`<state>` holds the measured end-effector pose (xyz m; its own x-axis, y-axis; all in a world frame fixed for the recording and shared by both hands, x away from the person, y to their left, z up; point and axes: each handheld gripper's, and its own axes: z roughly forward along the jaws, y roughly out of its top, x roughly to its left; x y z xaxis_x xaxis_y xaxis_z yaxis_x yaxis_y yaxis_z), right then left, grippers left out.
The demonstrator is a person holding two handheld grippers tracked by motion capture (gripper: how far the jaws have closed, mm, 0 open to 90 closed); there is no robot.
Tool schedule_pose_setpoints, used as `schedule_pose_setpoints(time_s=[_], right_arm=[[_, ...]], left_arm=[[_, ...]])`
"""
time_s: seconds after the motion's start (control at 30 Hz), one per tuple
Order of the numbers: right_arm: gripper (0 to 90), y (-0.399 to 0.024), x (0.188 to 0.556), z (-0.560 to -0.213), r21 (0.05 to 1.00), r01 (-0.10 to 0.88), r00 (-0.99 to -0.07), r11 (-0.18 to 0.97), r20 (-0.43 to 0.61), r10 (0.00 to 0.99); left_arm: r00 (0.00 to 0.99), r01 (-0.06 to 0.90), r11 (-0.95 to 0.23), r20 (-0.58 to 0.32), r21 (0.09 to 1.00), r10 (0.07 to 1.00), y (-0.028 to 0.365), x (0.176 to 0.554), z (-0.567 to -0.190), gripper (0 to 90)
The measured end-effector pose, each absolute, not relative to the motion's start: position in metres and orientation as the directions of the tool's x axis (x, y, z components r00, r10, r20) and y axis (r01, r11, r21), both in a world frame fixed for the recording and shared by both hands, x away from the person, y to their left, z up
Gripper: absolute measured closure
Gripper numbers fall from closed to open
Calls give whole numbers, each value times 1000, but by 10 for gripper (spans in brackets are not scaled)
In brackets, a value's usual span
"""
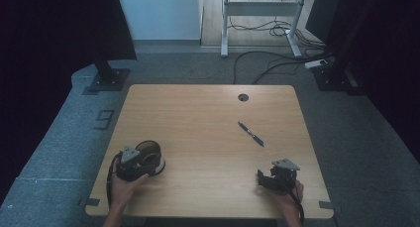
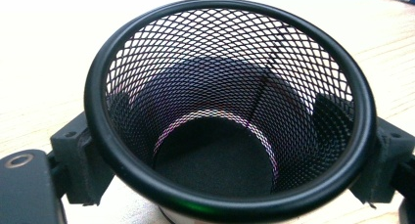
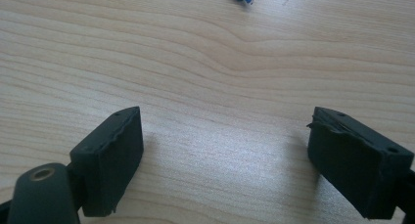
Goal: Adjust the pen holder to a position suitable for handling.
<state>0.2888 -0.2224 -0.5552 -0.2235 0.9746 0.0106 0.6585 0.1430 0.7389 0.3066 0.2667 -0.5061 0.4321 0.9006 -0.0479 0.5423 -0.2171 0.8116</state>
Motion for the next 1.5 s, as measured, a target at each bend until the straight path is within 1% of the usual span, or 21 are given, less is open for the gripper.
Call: schedule_pose_setpoints(time_s=[0.77, 1.5], right_arm=[[126, -222, 289, -555, 739, 658, -223, 143, 10, 975], [127, -222, 289, -555, 739, 658, -224, 143, 11, 975]], left_arm=[[444, 524, -196, -70, 829, 893, 259, 301, -495, 102], [486, 504, -233, -50, 832, 872, 241, 299, -488, 102]])
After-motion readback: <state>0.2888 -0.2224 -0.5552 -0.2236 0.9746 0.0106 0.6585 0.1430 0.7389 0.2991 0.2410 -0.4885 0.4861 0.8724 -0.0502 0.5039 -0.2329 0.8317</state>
